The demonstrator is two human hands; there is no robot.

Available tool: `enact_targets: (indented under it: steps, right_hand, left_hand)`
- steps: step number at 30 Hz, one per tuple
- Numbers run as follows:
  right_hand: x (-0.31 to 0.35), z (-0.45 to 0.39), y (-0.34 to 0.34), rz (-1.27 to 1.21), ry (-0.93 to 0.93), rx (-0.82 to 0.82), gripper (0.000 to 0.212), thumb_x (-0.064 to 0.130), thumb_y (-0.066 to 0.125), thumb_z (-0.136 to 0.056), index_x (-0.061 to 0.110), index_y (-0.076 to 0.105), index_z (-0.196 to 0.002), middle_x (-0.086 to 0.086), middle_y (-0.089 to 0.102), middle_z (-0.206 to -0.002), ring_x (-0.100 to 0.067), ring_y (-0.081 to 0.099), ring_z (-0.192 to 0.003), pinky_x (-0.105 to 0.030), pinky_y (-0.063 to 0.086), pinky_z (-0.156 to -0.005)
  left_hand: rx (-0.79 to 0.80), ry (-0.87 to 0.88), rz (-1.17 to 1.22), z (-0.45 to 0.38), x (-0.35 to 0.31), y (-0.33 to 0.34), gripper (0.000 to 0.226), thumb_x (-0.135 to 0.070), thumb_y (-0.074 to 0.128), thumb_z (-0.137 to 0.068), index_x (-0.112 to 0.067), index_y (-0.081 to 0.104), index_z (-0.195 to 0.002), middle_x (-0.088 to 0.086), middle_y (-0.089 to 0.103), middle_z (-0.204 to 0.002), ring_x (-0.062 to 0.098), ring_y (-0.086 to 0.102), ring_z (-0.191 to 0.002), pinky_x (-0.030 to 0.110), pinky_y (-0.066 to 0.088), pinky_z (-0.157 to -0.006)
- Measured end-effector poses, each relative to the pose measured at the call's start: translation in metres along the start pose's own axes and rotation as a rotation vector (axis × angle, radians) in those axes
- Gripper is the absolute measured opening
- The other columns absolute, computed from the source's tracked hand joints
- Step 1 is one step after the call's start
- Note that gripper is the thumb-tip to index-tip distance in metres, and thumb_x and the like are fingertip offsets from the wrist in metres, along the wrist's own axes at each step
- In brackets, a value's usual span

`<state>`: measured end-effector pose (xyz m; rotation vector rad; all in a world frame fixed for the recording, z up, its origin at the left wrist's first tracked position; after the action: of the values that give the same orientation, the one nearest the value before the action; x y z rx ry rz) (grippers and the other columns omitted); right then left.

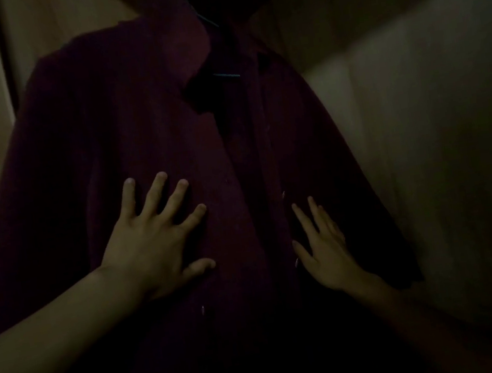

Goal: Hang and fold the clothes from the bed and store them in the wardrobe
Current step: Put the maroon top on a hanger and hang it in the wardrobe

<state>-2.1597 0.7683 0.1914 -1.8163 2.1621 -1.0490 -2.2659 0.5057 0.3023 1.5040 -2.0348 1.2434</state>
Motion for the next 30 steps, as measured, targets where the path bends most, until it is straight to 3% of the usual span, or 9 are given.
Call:
enact_targets:
  steps: [7, 11, 15, 21, 30]
  right_hand:
    - [0.028, 0.024, -0.049, -0.104, -0.014, -0.089, 0.068, 0.059, 0.025, -0.096, 0.033, 0.004, -0.156, 0.003, -0.008, -0.165, -0.017, -0.001, -0.15, -0.044, 0.004, -0.12]
    - [0.037, 0.043, -0.056, -0.162, 0.002, -0.086, 0.067, 0.057, 0.03, -0.098, 0.034, 0.005, -0.156, 0.006, -0.005, -0.165, -0.014, 0.001, -0.15, -0.048, 0.008, -0.122]
    - [0.048, 0.065, -0.065, -0.18, 0.052, -0.059, 0.068, 0.056, 0.032, -0.098, 0.032, 0.007, -0.156, 0.005, -0.004, -0.165, -0.016, 0.002, -0.151, -0.054, 0.012, -0.121]
    - [0.088, 0.088, -0.094, -0.104, 0.043, -0.078, 0.071, 0.06, 0.027, -0.095, 0.03, 0.009, -0.157, 0.002, 0.0, -0.165, -0.017, 0.005, -0.151, -0.053, 0.013, -0.121]
    - [0.166, 0.148, -0.143, 0.133, 0.102, -0.078, 0.066, 0.049, 0.039, -0.099, 0.022, 0.018, -0.156, -0.003, 0.011, -0.164, -0.019, 0.011, -0.15, -0.047, 0.014, -0.122]
  left_hand:
    - [-0.007, 0.01, 0.101, 0.036, -0.016, -0.024, 0.101, -0.084, -0.019, -0.068, -0.034, -0.007, -0.155, 0.009, -0.019, -0.164, 0.034, -0.025, -0.148, 0.062, -0.016, -0.115]
    - [0.011, 0.034, 0.165, 0.055, -0.025, -0.039, 0.099, -0.082, -0.014, -0.072, -0.033, 0.003, -0.157, 0.007, -0.009, -0.166, 0.031, -0.018, -0.151, 0.06, -0.01, -0.118]
    - [0.009, 0.026, 0.253, 0.068, -0.025, -0.049, 0.091, -0.08, 0.0, -0.079, -0.033, 0.0, -0.157, 0.006, -0.007, -0.166, 0.029, -0.013, -0.152, 0.054, -0.003, -0.122]
    - [-0.04, 0.033, 0.403, 0.084, -0.016, -0.064, 0.087, -0.076, 0.008, -0.081, -0.032, 0.004, -0.156, 0.004, -0.002, -0.167, 0.027, -0.007, -0.153, 0.05, 0.002, -0.124]
    - [-0.166, 0.028, 0.696, 0.119, 0.014, -0.072, 0.071, -0.068, 0.035, -0.091, -0.026, 0.033, -0.148, 0.005, 0.033, -0.157, 0.028, 0.023, -0.147, 0.044, 0.028, -0.115]
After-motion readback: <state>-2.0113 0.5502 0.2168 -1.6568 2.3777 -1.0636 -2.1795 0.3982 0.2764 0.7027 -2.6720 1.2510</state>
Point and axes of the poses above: each hand's wrist, its own z-axis away from the middle knuckle, its own y-axis out of the palm, x = y × z, the point moved 5 cm from there along -z, towards the middle knuckle
